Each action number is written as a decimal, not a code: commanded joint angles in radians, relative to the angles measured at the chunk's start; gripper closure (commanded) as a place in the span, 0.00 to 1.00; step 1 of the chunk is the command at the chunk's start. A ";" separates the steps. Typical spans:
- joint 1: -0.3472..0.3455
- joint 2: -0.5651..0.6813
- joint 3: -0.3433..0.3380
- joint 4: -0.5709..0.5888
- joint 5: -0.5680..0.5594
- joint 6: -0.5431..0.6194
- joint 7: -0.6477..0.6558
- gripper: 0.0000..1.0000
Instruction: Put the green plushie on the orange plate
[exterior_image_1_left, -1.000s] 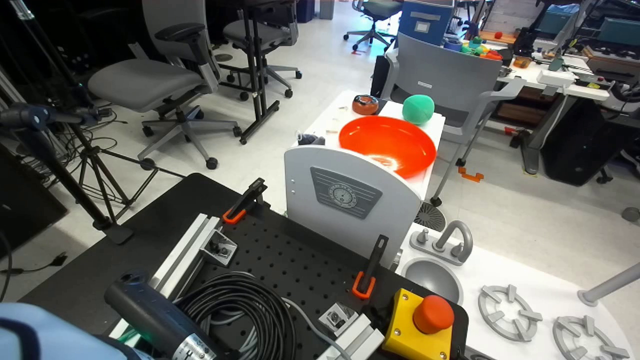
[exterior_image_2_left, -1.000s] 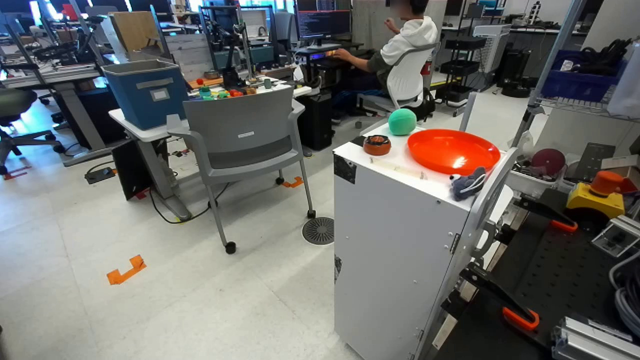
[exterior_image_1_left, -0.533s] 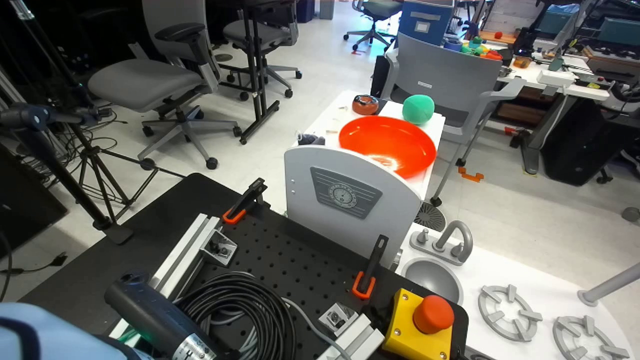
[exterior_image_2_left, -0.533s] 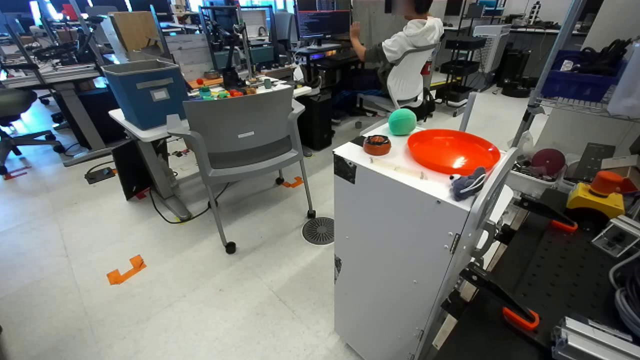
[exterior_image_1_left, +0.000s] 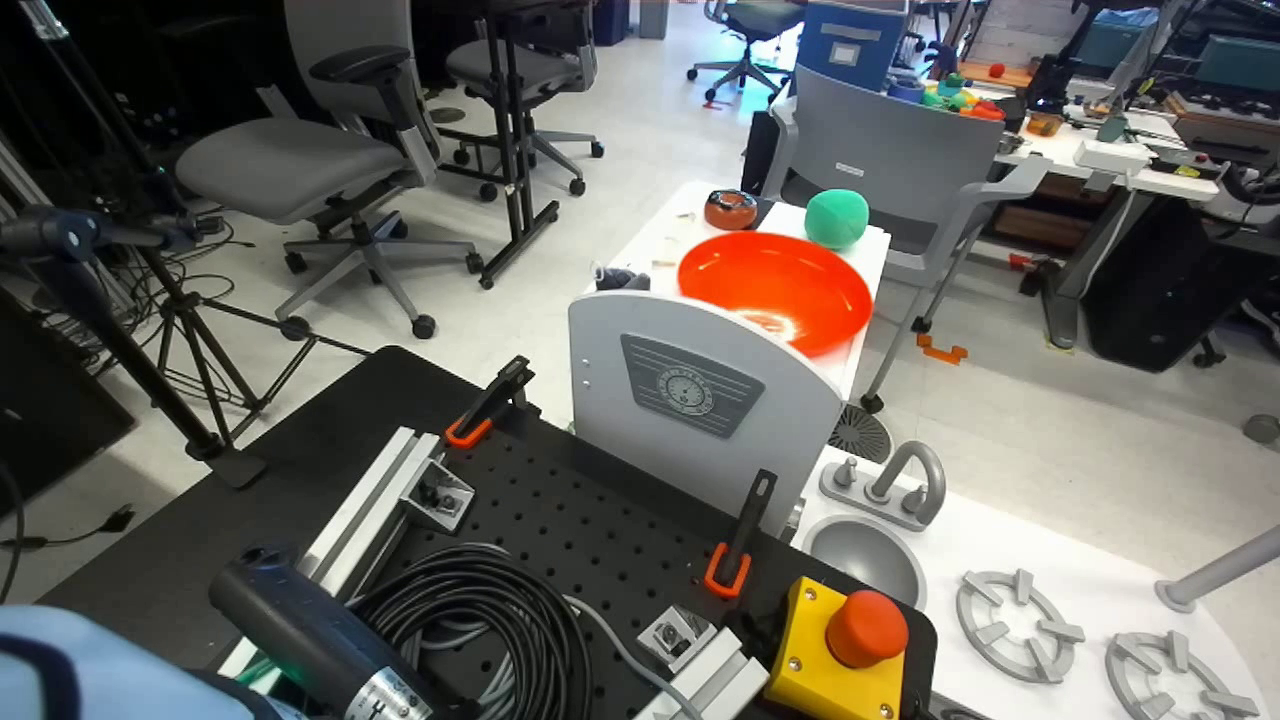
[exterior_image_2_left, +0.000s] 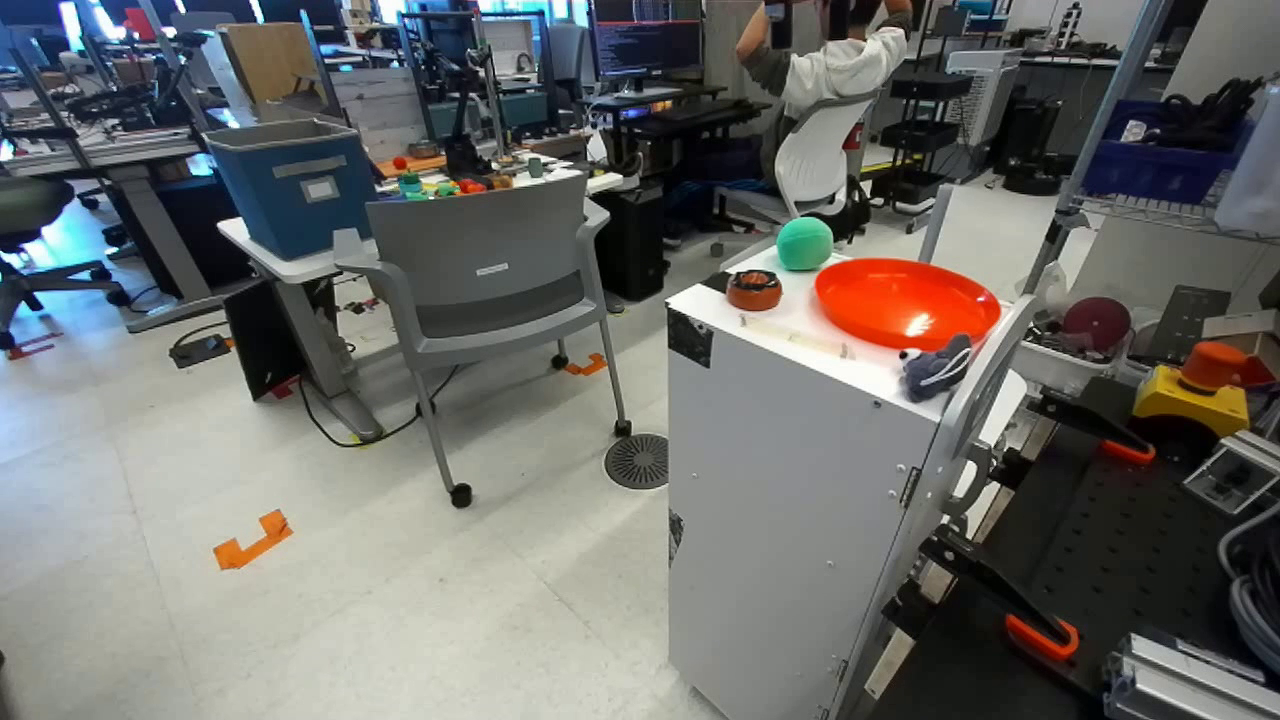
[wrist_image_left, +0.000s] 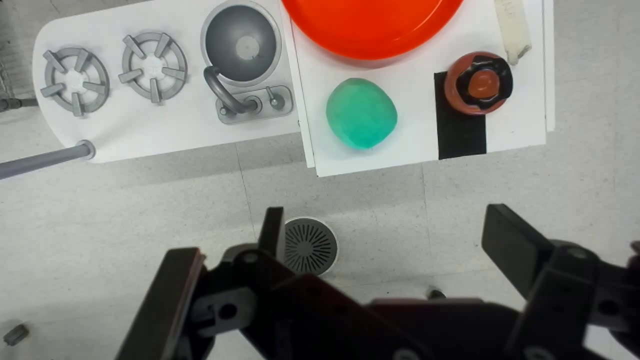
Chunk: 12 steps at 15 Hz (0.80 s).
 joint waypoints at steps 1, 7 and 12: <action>0.007 0.024 0.000 0.018 -0.030 0.011 -0.004 0.00; 0.016 0.047 0.001 0.022 -0.057 0.006 -0.011 0.00; 0.024 0.063 -0.002 0.025 -0.085 0.003 -0.010 0.00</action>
